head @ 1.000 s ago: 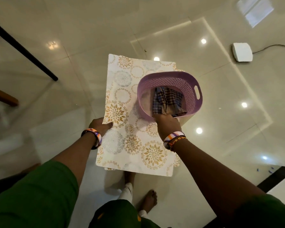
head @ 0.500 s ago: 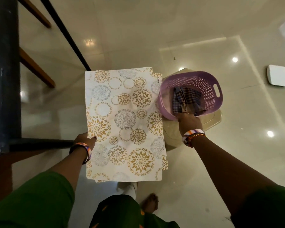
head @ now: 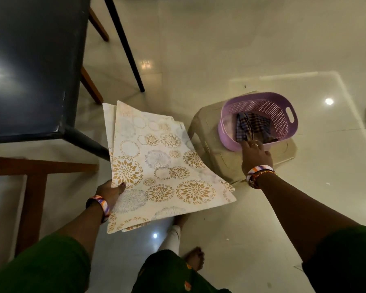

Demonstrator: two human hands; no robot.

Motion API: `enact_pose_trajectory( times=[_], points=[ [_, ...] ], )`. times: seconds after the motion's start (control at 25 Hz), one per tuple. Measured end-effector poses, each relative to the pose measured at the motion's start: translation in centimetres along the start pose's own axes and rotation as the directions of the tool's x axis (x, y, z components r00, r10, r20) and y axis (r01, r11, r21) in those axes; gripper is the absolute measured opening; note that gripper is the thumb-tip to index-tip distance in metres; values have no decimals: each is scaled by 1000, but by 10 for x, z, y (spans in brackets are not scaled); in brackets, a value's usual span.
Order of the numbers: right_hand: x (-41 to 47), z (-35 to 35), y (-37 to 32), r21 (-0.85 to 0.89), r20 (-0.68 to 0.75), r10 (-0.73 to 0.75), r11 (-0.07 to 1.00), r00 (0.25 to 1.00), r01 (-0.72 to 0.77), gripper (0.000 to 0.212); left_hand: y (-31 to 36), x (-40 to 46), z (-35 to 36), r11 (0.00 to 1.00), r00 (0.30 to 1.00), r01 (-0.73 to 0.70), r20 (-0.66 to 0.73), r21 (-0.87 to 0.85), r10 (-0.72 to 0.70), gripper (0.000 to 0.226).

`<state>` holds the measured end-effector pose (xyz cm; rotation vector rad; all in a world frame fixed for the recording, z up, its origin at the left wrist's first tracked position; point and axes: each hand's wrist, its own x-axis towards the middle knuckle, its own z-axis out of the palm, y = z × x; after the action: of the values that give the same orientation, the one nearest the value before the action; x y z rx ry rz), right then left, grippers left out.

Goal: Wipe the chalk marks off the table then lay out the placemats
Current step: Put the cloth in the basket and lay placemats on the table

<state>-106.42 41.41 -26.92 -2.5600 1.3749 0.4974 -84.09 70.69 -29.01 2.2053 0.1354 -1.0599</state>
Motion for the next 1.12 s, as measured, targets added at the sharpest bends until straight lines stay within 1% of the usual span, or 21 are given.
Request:
enact_pose_trajectory(
  times=[0.08, 0.16, 0.24, 0.28, 0.32, 0.36, 0.4, 0.44, 0.48, 0.52, 0.6, 0.68, 0.72, 0.8, 0.88, 0.96, 1.04, 1.12],
  points=[
    [-20, 6, -3, 21, -24, -30, 999, 999, 31, 57, -13, -15, 0, 1000, 1000, -10, 19, -19, 10, 46],
    [-41, 11, -5, 53, -38, -58, 997, 998, 60, 54, -28, -29, 0, 998, 999, -21, 38, -62, 23, 47],
    [-62, 17, -8, 141, 24, -51, 989, 998, 47, 46, -41, -42, 0, 994, 998, -23, 50, -106, 28, 46],
    [-70, 22, -9, 247, 105, -3, 969, 995, -23, 44, -46, -46, 0, 992, 998, -24, 60, -125, 32, 46],
    [-77, 26, -10, 400, 224, 65, 904, 973, -152, 47, -50, -53, 0, 990, 997, -29, 73, -137, 39, 46],
    [-83, 31, -11, 551, 381, 106, 771, 918, -318, 53, -52, -60, -1, 988, 994, -37, 93, -148, 52, 47],
    [-88, 35, -11, 648, 517, 99, 603, 850, -465, 62, -51, -67, -2, 985, 992, -49, 106, -165, 67, 46],
    [-93, 36, -10, 669, 603, 77, 493, 794, -556, 71, -51, -73, -4, 982, 990, -64, 113, -178, 85, 46],
    [-95, 36, -8, 664, 644, 41, 466, 764, -585, 75, -51, -77, -7, 977, 987, -82, 118, -196, 106, 46],
    [-97, 29, -8, 666, 643, 10, 486, 766, -566, 73, -51, -80, -10, 971, 984, -93, 126, -219, 123, 46],
    [-97, 10, -10, 705, 544, -37, 562, 838, -433, 59, -51, -84, -16, 962, 980, -107, 138, -250, 145, 45],
    [-104, -16, -10, 724, 412, -80, 633, 908, -273, 57, -44, -95, -23, 946, 974, -138, 136, -292, 184, 43],
    [-107, -30, -10, 735, 345, -107, 648, 933, -198, 59, -38, -102, -26, 935, 968, -159, 136, -318, 211, 43],
    [-114, -52, -6, 765, 222, -144, 639, 964, -81, 64, -25, -112, -30, 904, 948, -209, 151, -373, 282, 43],
    [-122, -72, 2, 784, 140, -142, 621, 980, -22, 60, -12, -120, -33, 879, 926, -233, 180, -416, 331, 42],
    [-129, -87, 12, 765, 60, -119, 643, 991, 31, 53, 0, -126, -35, 859, 901, -200, 255, -471, 350, 38],
    [-133, -100, 20, 796, -10, -97, 602, 995, 67, 47, 16, -139, -39, 858, 860, -162, 357, -487, 365, 31],
    [-137, -114, 20, 817, -59, -89, 567, 994, 99, 49, 30, -150, -45, 845, 820, -171, 402, -506, 407, 32]
  ],
)
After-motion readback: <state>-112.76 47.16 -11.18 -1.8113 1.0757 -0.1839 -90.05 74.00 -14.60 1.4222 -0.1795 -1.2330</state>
